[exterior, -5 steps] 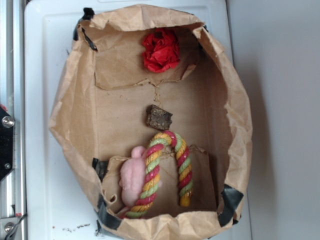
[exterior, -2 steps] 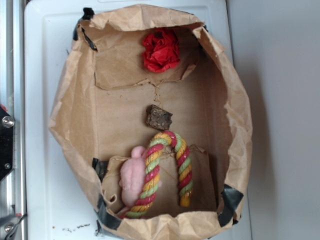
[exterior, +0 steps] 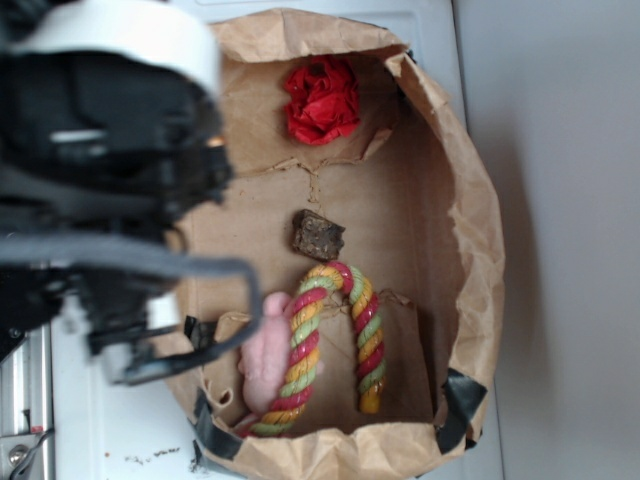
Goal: Grab the red paper.
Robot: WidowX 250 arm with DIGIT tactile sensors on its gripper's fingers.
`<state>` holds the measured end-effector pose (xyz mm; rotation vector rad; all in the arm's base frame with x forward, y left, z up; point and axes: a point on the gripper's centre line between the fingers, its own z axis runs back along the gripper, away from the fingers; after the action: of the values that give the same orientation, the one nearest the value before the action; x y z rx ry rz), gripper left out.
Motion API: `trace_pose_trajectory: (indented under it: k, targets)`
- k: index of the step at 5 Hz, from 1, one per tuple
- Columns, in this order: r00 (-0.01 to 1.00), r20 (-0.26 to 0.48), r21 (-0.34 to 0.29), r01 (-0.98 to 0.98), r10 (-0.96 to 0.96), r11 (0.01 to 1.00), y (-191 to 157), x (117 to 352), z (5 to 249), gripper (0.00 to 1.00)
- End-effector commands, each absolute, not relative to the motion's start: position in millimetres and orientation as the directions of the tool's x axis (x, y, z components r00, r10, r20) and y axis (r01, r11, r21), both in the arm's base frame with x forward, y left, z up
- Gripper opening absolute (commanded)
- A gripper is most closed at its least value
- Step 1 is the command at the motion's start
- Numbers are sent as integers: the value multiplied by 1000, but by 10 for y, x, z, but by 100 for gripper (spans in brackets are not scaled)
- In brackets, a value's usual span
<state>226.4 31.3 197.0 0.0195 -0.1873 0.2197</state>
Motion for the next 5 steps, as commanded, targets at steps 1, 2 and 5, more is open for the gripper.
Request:
trace_pose_trajectory:
  k: [1,2,5]
  targets:
    - [807,396,-22,-468,438,883,497,2564,1946,100]
    - [759,416,12,-556,502,831,478,2635,1956,100]
    - [759,416,12,-556,502,831,478,2635,1956,100]
